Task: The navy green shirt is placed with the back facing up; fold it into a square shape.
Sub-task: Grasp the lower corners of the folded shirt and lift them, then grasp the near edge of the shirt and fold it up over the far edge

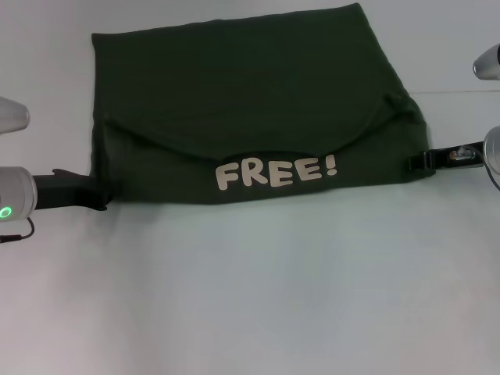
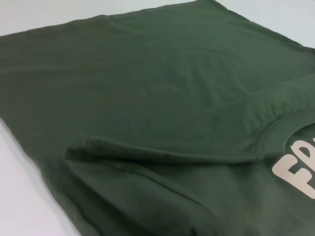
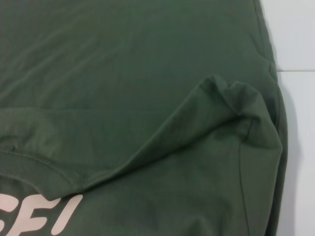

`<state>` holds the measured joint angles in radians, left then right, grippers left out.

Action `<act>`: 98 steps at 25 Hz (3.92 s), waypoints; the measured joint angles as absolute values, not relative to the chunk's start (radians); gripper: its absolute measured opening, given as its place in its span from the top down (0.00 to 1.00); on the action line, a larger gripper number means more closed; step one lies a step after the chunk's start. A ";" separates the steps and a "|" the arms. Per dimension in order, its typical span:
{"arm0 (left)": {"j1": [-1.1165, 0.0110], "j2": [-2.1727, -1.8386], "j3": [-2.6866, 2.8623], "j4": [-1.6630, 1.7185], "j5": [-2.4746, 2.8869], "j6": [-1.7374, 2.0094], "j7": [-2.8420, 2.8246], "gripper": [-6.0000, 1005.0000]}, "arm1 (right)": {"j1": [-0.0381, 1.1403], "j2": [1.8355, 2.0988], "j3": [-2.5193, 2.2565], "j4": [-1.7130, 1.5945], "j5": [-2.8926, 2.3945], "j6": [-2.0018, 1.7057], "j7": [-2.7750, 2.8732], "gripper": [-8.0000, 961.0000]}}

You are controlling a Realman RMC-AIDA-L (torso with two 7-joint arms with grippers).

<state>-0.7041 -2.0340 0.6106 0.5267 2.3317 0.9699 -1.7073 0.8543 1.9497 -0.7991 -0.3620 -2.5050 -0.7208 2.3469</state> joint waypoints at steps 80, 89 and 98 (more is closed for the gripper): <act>-0.785 -1.864 0.212 0.728 2.568 1.683 -1.952 0.96 | 0.602 1.885 -0.322 -0.720 -2.283 -1.530 2.259 0.93; -0.826 -1.867 0.212 0.614 2.522 1.397 -2.000 0.96 | 0.774 1.879 -0.399 -0.645 -2.281 -1.233 2.259 0.93; -0.862 -1.894 0.215 0.517 2.413 1.117 -1.944 0.96 | 0.875 1.915 -0.468 -0.518 -2.276 -0.888 2.239 0.93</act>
